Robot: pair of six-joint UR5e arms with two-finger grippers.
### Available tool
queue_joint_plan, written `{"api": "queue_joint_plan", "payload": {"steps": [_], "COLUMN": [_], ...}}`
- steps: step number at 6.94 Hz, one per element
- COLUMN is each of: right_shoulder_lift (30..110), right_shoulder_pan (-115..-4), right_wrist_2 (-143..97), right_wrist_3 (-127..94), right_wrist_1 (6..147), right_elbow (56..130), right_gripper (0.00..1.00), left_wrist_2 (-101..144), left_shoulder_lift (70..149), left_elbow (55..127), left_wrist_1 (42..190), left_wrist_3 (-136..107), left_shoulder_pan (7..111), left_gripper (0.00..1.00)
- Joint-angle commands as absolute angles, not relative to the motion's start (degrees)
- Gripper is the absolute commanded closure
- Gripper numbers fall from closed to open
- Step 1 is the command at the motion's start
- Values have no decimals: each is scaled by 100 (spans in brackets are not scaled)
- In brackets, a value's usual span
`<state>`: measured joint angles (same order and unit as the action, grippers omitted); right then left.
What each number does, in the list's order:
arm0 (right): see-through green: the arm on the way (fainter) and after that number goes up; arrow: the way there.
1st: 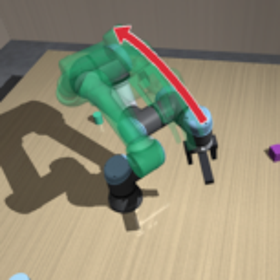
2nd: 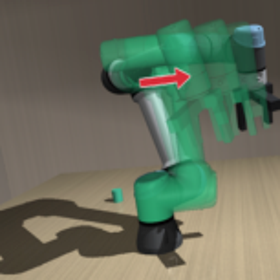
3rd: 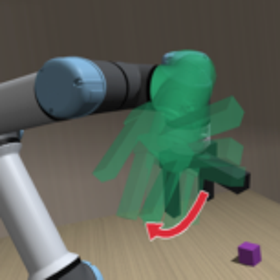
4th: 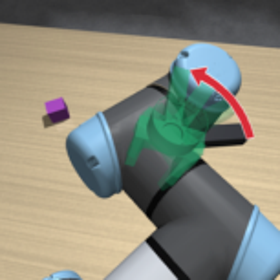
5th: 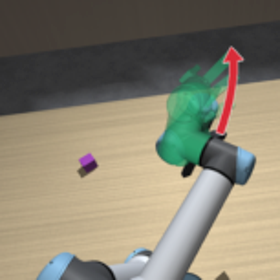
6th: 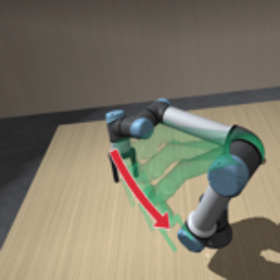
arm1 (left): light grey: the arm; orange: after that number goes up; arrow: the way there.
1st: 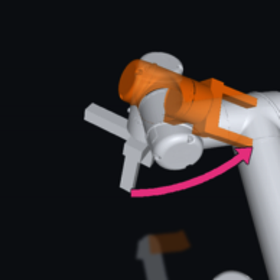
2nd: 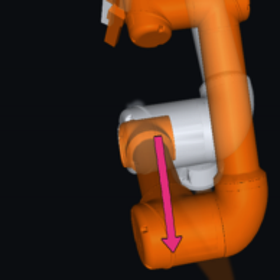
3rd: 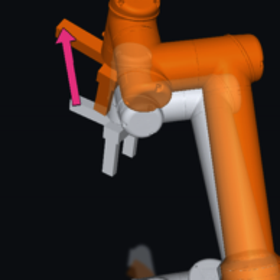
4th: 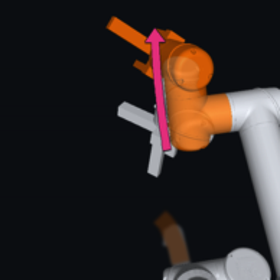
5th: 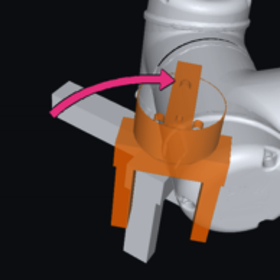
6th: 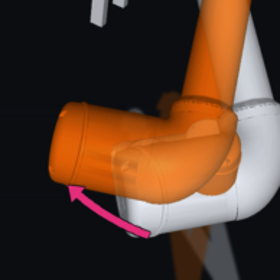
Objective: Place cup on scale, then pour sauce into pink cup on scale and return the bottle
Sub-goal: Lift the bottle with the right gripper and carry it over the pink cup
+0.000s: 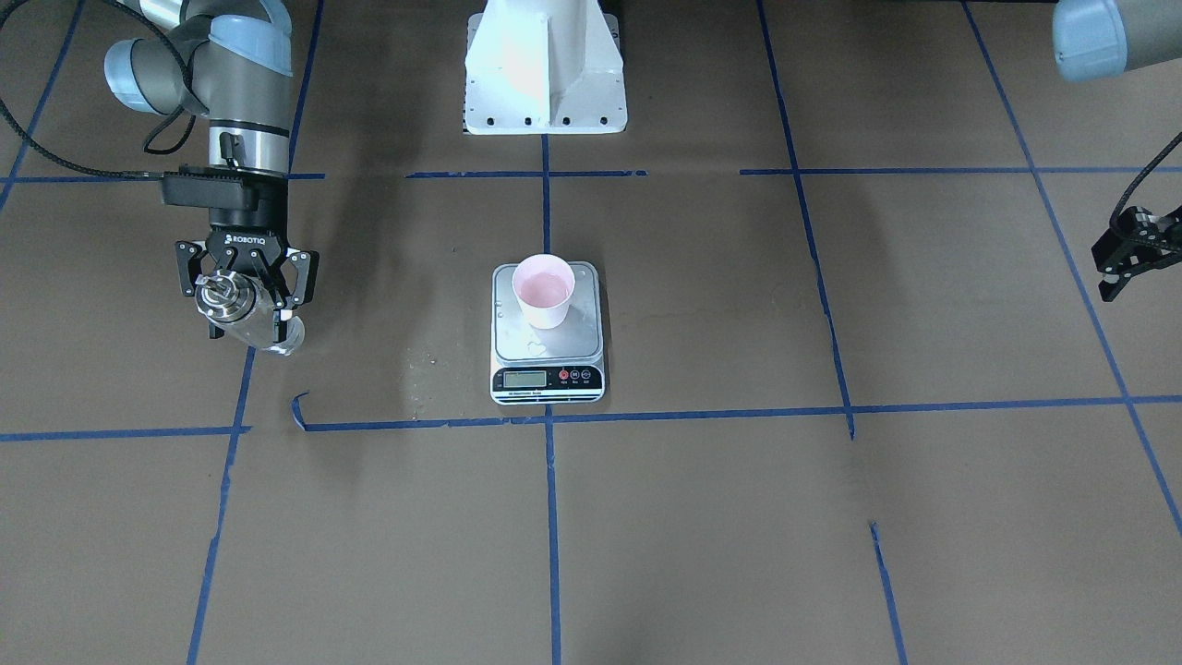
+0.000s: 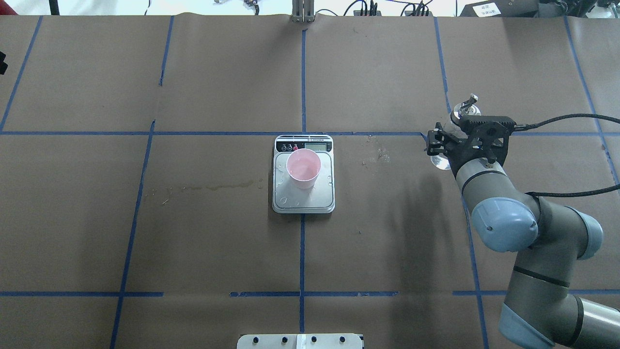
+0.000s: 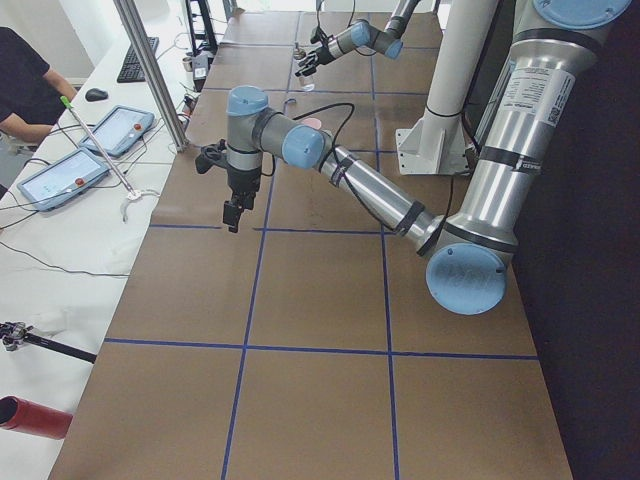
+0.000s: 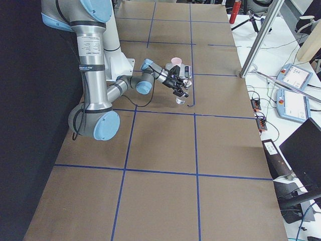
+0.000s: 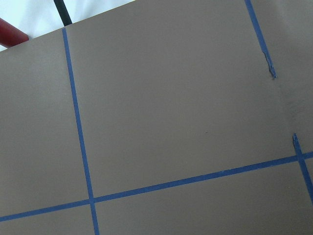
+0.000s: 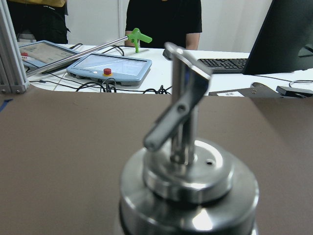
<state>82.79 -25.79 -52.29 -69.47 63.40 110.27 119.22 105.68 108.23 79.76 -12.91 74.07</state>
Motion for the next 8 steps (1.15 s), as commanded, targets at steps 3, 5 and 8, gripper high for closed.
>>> {"api": "queue_joint_plan", "payload": {"steps": [3, 5, 8], "right_shoulder_lift": [7155, 6997, 6725], "right_shoulder_pan": [-2593, -2094, -1514], "right_wrist_2": [-5133, -3944, -2794], "right_wrist_3": [-5151, -3518, -1616], "right_wrist_1": [7321, 7400, 7391], "right_elbow": [11249, 11119, 10726], "right_gripper": [100, 100, 100], "left_wrist_2": [11971, 12085, 12120], "left_shoulder_lift": [10450, 10363, 9742], "left_elbow": [10495, 10249, 9933], "left_wrist_1": [7998, 8007, 8984], "left_wrist_3": [-564, 31, 193], "left_shoulder_pan": [7848, 8093, 8183], "left_gripper": [0, 0, 0]}}
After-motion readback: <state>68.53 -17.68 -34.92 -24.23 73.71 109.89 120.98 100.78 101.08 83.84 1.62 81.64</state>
